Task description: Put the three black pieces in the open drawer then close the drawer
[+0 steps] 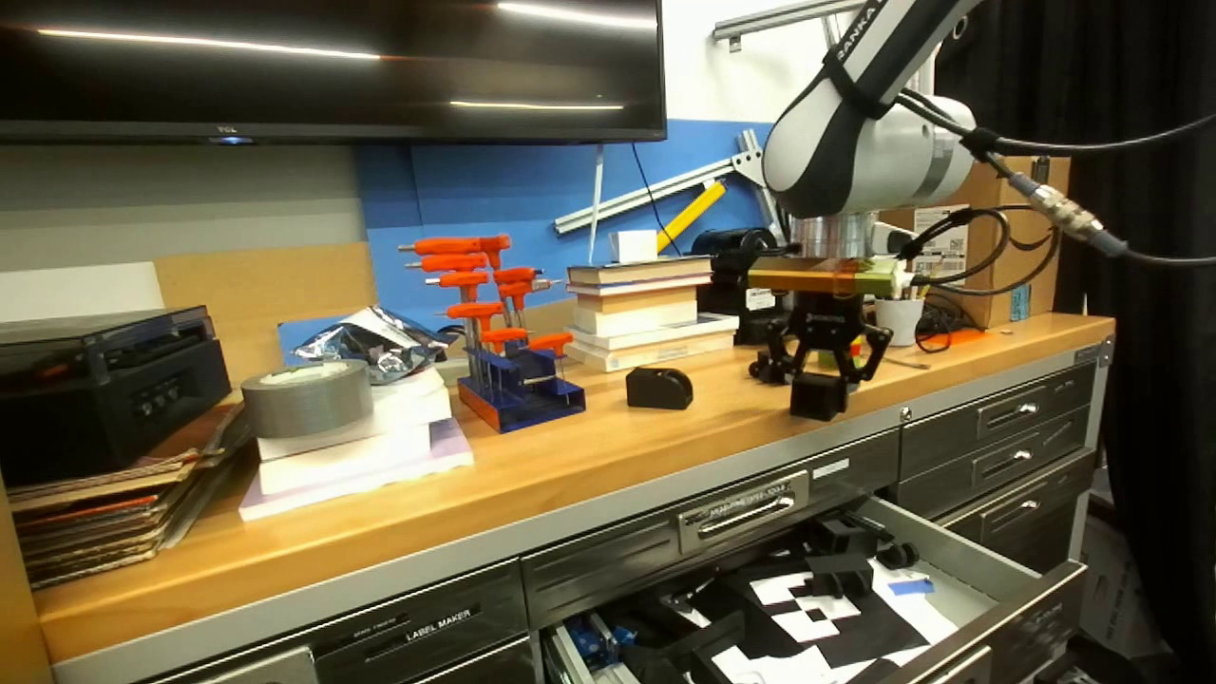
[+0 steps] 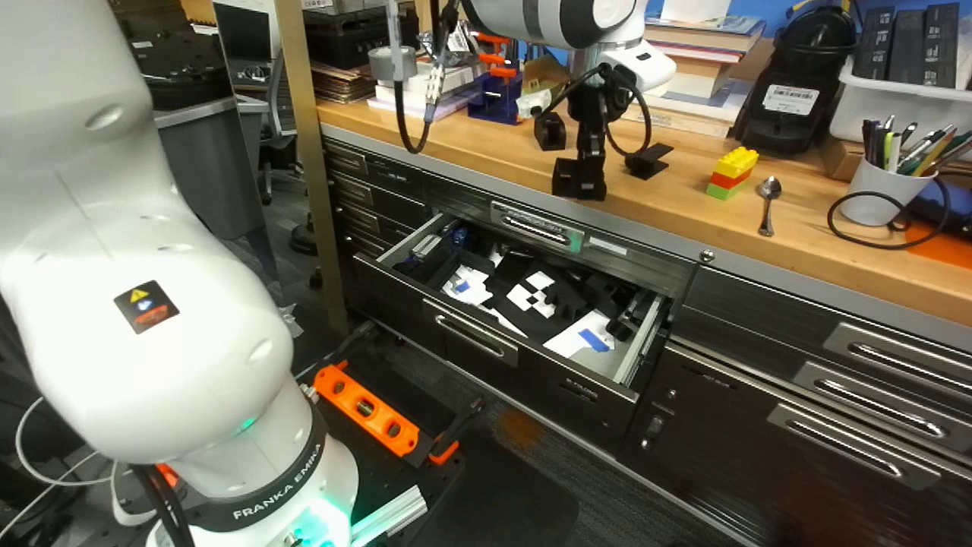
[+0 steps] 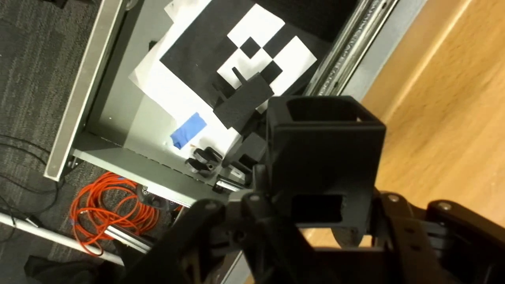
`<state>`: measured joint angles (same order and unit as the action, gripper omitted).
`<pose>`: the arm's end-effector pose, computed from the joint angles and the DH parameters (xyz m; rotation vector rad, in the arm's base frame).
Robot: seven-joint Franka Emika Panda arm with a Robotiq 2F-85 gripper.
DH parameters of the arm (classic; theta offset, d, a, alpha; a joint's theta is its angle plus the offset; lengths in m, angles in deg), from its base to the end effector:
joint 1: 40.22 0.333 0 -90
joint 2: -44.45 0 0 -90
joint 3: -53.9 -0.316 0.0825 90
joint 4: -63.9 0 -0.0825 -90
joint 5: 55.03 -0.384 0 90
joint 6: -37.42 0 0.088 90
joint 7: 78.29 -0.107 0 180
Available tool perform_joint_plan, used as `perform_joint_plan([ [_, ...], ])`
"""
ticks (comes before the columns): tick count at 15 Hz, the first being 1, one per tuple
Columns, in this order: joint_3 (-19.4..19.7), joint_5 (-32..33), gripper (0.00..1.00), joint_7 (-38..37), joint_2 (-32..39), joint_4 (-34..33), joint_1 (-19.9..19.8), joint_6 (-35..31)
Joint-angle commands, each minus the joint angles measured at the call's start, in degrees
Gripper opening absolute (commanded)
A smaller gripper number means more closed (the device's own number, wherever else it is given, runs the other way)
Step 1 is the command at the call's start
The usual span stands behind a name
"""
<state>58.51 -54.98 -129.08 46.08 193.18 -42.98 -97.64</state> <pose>0.5268 -0.0681 0.3571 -2.7234 1.5133 -0.1067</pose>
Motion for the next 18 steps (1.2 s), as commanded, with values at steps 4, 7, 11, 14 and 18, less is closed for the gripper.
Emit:
perform_joint_plan([
  [4,0.4,-6.3,0.31,-2.8,-1.8,11.4,-1.5,-6.9],
  [7,0.4,-14.6,0.31,-1.8,2.4,12.4,-1.7,-12.2],
  [11,0.1,-26.3,0.31,1.3,7.2,11.8,-2.4,-16.7],
  [14,0.2,-33.3,0.31,4.1,9.7,11.2,-3.8,-18.5],
  [18,0.9,-40.5,0.31,7.8,12.0,10.1,-6.2,-21.0],
])
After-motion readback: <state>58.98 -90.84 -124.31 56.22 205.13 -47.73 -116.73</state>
